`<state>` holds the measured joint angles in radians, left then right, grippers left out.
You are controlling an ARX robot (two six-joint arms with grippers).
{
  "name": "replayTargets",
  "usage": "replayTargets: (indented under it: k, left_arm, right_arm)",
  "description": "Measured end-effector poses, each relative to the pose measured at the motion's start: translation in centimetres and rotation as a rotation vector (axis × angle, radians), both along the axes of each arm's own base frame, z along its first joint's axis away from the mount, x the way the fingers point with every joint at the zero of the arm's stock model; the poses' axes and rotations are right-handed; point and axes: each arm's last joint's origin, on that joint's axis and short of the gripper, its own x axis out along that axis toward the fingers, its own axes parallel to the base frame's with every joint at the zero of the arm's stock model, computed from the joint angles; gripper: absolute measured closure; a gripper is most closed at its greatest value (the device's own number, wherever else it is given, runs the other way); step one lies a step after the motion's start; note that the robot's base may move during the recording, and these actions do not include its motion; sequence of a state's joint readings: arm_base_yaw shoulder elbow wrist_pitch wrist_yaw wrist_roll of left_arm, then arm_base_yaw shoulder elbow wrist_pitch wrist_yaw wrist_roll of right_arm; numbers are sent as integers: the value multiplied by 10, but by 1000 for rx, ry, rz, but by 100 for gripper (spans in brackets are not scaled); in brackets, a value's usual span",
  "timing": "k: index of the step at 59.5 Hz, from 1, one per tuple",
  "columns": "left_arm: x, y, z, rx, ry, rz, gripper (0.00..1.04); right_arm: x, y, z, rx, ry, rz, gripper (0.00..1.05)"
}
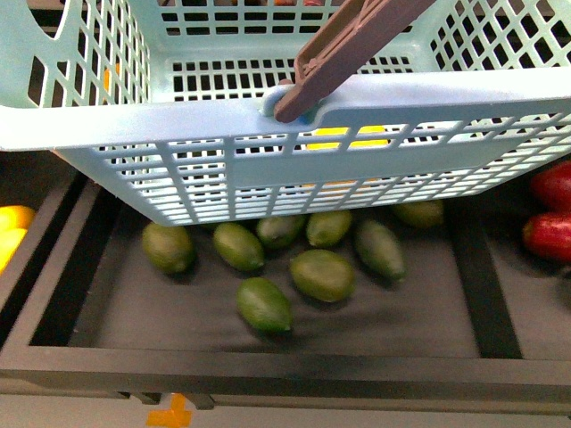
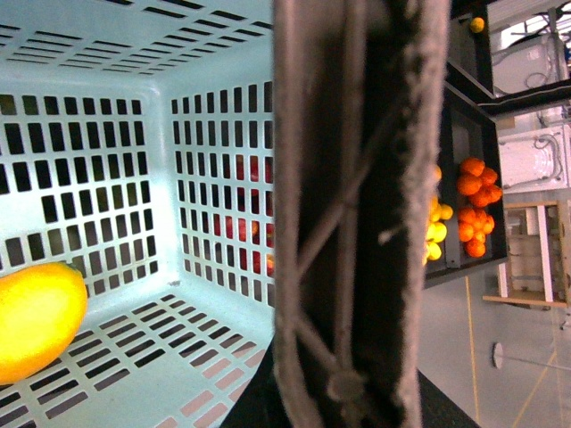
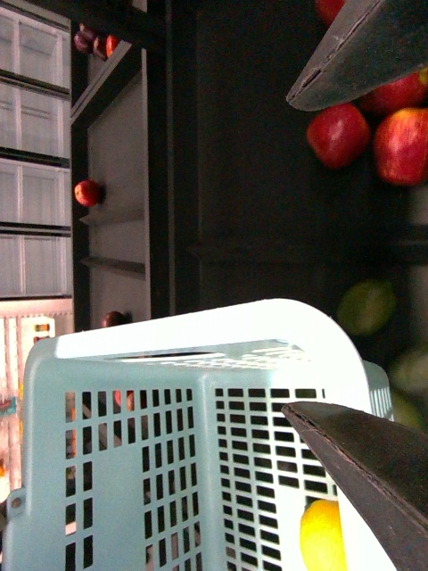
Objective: Pick lemon and mango into basket
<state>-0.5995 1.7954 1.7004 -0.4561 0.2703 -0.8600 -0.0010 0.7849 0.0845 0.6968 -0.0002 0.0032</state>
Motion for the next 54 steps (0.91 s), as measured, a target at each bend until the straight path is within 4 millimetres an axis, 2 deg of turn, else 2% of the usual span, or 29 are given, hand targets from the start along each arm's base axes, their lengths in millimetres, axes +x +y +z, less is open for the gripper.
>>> replayTargets:
  k: [54]
  left_arm:
    - [0,0,0,-2,1,-3,100]
  right_arm:
    - [0,0,0,0,0,0,9]
